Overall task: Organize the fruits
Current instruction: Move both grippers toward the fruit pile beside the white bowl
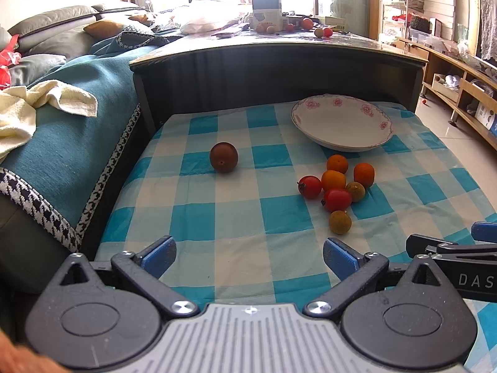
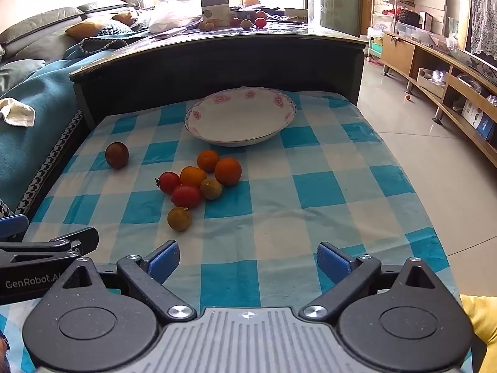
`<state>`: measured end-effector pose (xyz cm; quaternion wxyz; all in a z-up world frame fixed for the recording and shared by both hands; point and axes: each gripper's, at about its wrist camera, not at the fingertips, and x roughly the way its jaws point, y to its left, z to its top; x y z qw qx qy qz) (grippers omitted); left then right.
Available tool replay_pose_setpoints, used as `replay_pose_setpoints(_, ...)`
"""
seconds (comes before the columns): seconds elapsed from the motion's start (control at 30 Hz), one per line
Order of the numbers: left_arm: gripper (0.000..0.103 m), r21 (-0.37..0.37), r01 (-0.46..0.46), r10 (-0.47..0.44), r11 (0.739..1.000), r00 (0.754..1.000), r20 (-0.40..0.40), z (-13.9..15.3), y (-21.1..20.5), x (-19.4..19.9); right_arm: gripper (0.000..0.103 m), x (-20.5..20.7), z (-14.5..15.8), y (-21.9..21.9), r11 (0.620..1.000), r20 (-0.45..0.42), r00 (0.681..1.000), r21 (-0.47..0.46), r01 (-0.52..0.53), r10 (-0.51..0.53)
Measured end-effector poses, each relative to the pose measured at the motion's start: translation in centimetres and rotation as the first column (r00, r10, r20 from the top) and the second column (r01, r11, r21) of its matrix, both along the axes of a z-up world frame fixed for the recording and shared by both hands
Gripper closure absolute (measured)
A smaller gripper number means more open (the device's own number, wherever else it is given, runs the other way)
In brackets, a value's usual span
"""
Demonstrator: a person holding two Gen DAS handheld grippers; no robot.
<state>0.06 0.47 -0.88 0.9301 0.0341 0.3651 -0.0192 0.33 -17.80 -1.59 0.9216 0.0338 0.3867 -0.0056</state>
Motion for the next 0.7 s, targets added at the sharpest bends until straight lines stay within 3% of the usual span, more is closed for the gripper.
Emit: replay_pose_setpoints(0.7,0.000,-0.032,-0.045,0.044,0.998,0.999,-0.017,-0.6,2.2,0.9,0.025,1.8,-0.7,2.0,0.998,-0.027,0.998,0.028,-0.058,0.058)
